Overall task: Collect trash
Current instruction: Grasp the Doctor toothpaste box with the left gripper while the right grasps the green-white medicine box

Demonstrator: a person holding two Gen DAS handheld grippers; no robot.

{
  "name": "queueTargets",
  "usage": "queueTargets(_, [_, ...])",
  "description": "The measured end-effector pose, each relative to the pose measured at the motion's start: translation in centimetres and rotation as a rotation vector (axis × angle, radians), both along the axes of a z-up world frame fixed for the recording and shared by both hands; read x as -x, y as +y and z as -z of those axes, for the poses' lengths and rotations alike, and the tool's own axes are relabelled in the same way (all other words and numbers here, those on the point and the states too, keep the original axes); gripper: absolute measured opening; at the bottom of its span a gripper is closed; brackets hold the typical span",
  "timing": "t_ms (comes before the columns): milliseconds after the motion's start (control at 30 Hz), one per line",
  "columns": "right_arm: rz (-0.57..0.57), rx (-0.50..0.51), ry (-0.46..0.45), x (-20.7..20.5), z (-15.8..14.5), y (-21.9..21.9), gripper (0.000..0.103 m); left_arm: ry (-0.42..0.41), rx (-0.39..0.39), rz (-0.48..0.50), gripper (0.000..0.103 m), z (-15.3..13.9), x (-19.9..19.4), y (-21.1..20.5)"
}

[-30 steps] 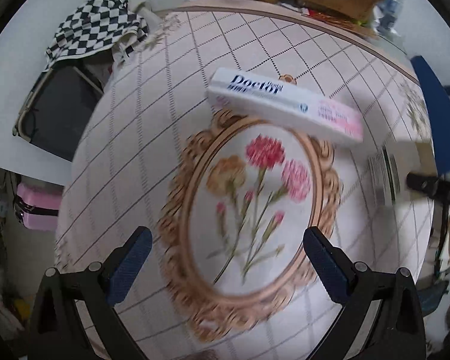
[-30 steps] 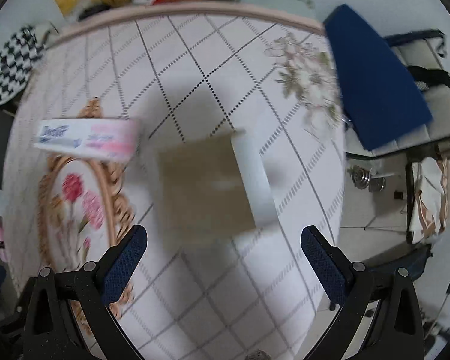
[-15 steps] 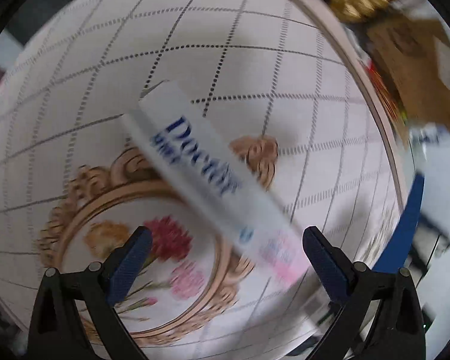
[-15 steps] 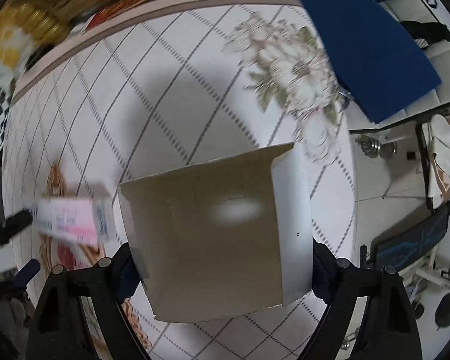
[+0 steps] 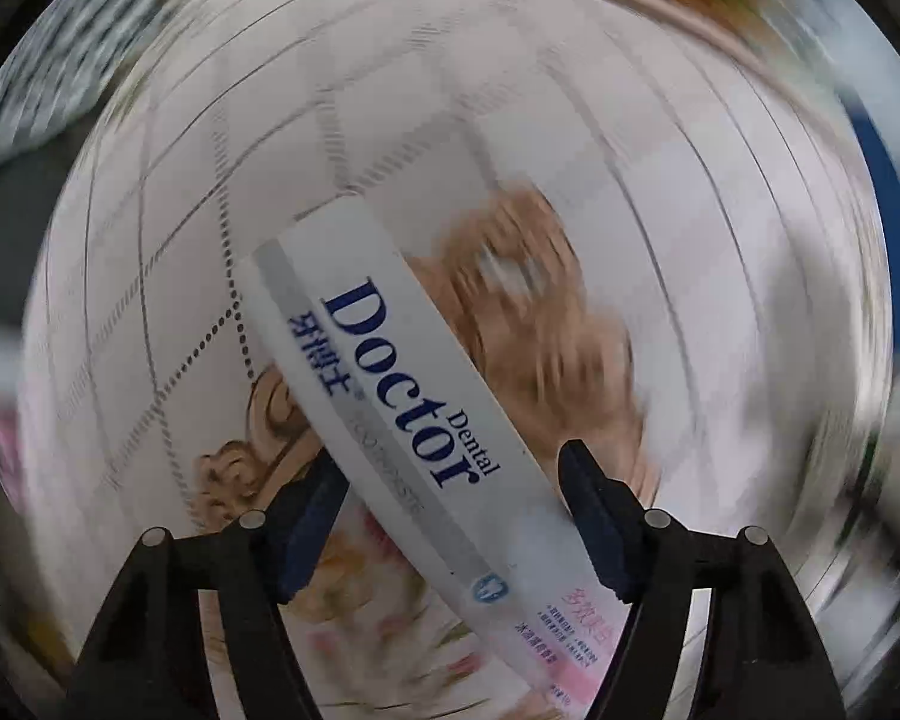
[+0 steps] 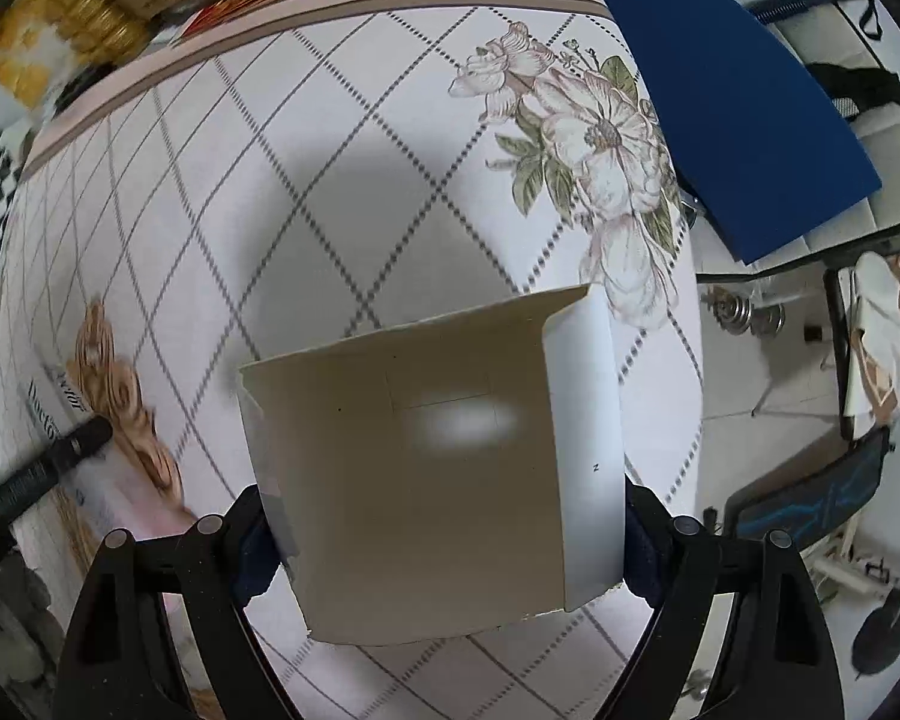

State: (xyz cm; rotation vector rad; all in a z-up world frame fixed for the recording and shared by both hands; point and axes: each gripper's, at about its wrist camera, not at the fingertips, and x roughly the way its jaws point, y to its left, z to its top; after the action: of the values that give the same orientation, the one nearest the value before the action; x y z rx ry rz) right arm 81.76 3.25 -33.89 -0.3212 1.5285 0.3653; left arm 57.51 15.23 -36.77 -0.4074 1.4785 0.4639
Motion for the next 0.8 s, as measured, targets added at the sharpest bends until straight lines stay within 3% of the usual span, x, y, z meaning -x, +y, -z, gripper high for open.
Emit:
queueTargets(100, [-0.049, 0.005, 0.009, 2.2, -0.2, -1.1, 0.090, 0.077, 0.004, 0.179, 0.067, 0.4, 3.6, -3.0])
queueTargets(167, [-0.075, 0.011, 0.023, 3.8, -0.2, -2.0, 0.090, 0.101, 0.047, 0.200, 0.068, 1.0, 6.6, -4.4])
queueTargets(233, [-0.095, 0.019, 0.026, 5.3, -0.3, -2.5, 0.090, 0.075, 0.049, 0.151, 0.068, 0.9, 8.3, -4.5])
queueTargets(400, [-0.089, 0.031, 0.011, 7.2, -0.3, -3.4, 0.091, 0.008, 0.088, -0.097, 0.069, 0.2, 12.1, -2.9])
queueTargets(467, [-0.084, 0.036, 0.012, 7.3, 0.0, -3.4, 0.091, -0.020, 0.084, -0.141, 0.068, 0.0, 12.7, -2.6])
queueTargets(533, [-0.094, 0.052, 0.013, 7.5, 0.5, -3.2, 0.092, -0.025, 0.070, -0.151, 0.067, -0.2, 13.2, -2.6])
queueTargets(567, [-0.098, 0.060, 0.000, 7.4, 0.5, -3.0, 0.092, -0.031, 0.052, -0.145, 0.049, -0.4, 13.9, -2.7])
queueTargets(600, [-0.105, 0.066, -0.011, 7.5, 0.4, -2.7, 0.092, -0.037, 0.021, -0.124, 0.042, -0.9, 14.3, -2.9])
queueTargets(667, [-0.108, 0.065, -0.029, 7.6, 0.2, -2.7, 0.091, -0.046, 0.037, -0.100, 0.042, -1.2, 14.8, -3.3])
queueTargets(800, [-0.100, 0.041, -0.059, 8.5, -0.8, -2.4, 0.087, -0.056, -0.014, -0.038, 0.042, -2.4, 16.0, -4.3])
